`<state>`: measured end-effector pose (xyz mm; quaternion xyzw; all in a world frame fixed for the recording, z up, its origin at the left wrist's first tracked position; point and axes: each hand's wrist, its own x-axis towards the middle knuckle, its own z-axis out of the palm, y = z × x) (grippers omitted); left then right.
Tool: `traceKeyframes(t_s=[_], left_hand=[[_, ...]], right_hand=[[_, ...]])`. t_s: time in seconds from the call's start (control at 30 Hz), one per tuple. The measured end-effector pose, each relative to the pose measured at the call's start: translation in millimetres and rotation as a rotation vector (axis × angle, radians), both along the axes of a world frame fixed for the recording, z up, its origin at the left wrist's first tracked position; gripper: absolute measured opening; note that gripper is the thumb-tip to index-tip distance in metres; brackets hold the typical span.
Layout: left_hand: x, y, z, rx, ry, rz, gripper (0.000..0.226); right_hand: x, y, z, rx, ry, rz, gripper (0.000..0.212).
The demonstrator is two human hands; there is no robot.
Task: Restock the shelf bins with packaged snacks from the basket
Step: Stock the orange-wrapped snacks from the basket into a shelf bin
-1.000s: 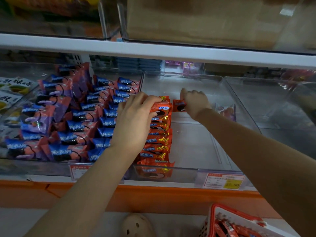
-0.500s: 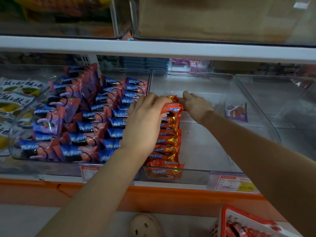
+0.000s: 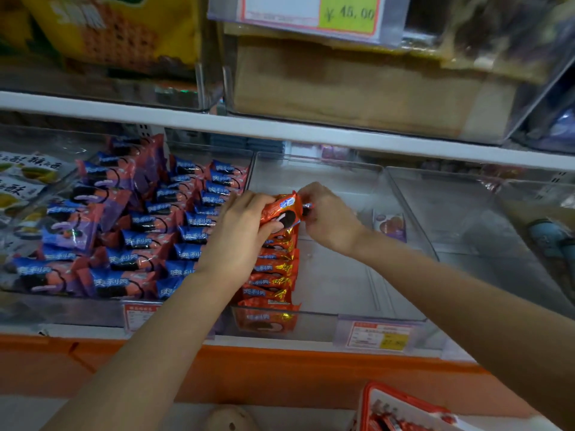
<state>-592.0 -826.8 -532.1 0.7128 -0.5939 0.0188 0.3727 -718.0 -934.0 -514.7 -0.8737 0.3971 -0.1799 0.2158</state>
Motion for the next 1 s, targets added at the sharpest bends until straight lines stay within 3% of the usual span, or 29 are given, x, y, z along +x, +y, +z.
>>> traceKeyframes(t_s=[0.1, 0.17, 0.33, 0.53, 0.63, 0.7, 0.77, 0.9, 1.0], left_hand=[[-2.2, 1.9, -1.2, -0.062, 0.052, -0.015, 0.031], [-8.3, 7.1, 0.7, -0.153, 0.181, -0.017, 0.024], [-22.6, 21.3, 14.7, -0.273, 0.566, 0.023, 0.010], [-41.2, 35.7, 22.6, -0.242, 0.613, -0.059, 0.016], [-17.7, 35.5, 18.5, -0.137, 0.246, 0.010, 0.010], [0.1, 35.4, 10.4, 0.002, 0.028, 0.021, 0.023], [9.0, 36.1, 1.5, 0.111, -0.063, 0.019, 0.032], [9.6, 36.5, -11.2, 0.084, -0.123, 0.040, 0.031], [10.5, 34.3, -16.1, 0.044, -0.170, 0.052, 0.048]], right_hand=[[-7.5, 26.4, 10.8, 0.505, -0.239, 0.053, 0.039], [-15.3, 37.7, 15.3, 0.812, -0.449, 0.070, 0.041], [-28.4, 48.7, 21.1, 0.908, -0.643, 0.087, 0.048], [-31.3, 68.6, 20.9, 0.839, -0.654, 0.146, 0.034], [-33.6, 55.6, 21.7, 0.692, -0.601, 0.056, 0.019], [-35.9, 34.6, 17.5, 0.601, -0.523, -0.057, 0.014], [-37.3, 8.3, 7.8, 0.476, -0.355, -0.172, 0.025], [-37.5, -37.5, -9.7, 0.072, 0.277, -0.263, 0.038], [-31.1, -54.7, -17.7, -0.041, 0.404, -0.281, 0.044]])
